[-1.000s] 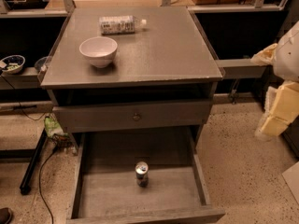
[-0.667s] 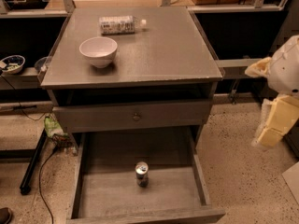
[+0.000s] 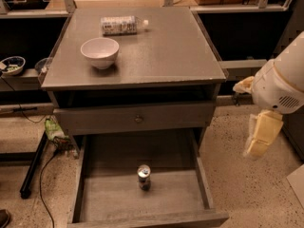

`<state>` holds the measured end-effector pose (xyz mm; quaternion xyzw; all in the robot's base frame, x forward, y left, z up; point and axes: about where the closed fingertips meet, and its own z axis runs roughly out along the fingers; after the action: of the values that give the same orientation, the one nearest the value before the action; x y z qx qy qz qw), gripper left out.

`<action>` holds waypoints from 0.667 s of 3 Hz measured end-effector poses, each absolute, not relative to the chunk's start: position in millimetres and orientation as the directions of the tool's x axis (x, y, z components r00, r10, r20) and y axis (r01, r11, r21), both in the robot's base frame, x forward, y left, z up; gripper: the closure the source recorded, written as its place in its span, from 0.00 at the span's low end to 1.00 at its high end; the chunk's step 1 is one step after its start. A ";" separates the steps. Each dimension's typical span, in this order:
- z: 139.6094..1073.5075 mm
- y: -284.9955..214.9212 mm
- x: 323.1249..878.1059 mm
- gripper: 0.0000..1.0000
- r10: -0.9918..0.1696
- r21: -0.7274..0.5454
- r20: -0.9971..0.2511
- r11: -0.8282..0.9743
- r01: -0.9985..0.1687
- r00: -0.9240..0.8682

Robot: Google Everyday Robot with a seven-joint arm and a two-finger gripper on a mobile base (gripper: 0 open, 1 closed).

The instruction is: Pick redbull can from middle drawer and place on counter

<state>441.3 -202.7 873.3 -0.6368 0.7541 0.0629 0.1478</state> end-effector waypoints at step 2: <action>809.0 -198.1 474.4 0.00 -0.965 -0.055 -0.232 0.139 -0.989 -0.123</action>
Offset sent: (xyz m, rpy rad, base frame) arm 0.0512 0.0009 -0.0925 -0.0930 0.0814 0.0356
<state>474.4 -198.1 809.0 -0.6538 0.7471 0.0562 0.1060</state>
